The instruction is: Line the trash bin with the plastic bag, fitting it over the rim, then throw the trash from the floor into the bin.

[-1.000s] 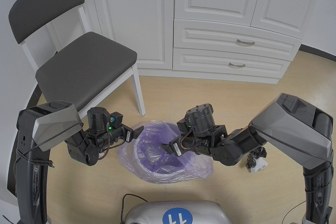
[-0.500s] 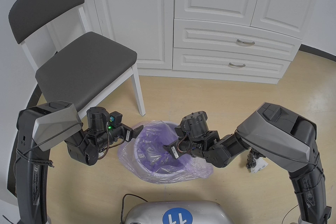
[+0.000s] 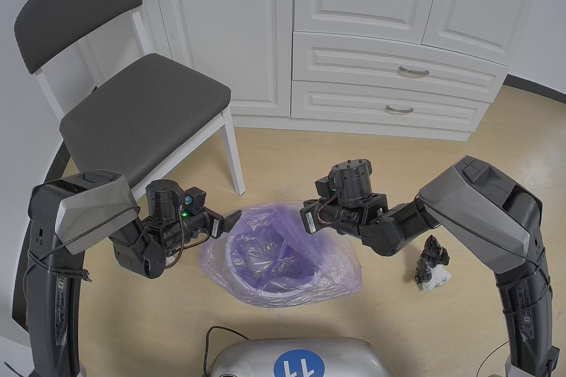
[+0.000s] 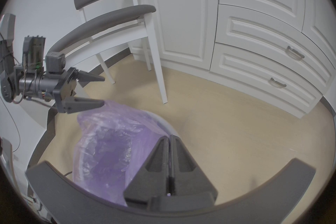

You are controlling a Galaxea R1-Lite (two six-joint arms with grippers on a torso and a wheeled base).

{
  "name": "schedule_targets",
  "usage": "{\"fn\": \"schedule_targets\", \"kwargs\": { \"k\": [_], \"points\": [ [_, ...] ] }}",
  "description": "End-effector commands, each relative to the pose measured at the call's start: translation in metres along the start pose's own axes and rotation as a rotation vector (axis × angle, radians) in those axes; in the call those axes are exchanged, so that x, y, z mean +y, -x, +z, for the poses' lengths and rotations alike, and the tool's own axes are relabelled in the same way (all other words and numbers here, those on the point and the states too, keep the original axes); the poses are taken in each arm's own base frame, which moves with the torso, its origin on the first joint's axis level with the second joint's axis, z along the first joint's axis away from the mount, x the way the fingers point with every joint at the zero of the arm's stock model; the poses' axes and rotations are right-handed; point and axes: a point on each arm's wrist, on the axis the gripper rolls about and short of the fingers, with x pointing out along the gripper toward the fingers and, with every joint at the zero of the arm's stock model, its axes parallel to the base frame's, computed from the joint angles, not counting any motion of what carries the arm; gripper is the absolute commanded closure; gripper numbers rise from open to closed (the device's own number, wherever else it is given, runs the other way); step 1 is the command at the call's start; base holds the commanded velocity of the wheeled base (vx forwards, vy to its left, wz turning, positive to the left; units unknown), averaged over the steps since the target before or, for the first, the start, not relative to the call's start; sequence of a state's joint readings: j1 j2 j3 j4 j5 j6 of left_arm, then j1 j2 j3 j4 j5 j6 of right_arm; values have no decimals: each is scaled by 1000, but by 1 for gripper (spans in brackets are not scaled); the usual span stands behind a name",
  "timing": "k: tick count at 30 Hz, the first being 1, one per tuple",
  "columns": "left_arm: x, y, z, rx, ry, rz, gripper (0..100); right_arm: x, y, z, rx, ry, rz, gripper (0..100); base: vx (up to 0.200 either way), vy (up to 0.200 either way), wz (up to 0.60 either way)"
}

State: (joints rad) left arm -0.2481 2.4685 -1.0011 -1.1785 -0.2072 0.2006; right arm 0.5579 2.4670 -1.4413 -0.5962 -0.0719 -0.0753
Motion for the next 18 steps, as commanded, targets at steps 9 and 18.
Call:
{"fn": "schedule_targets", "kwargs": {
  "k": [9,18],
  "points": [
    [2,-3,4,-25,2,6,0,-45,-70,-20,-91,-53,-139,100,0,0,0],
    [2,-3,7,-58,-5,13,0,-57,-101,-47,-112,-85,-219,100,0,0,0]
  ]
}}
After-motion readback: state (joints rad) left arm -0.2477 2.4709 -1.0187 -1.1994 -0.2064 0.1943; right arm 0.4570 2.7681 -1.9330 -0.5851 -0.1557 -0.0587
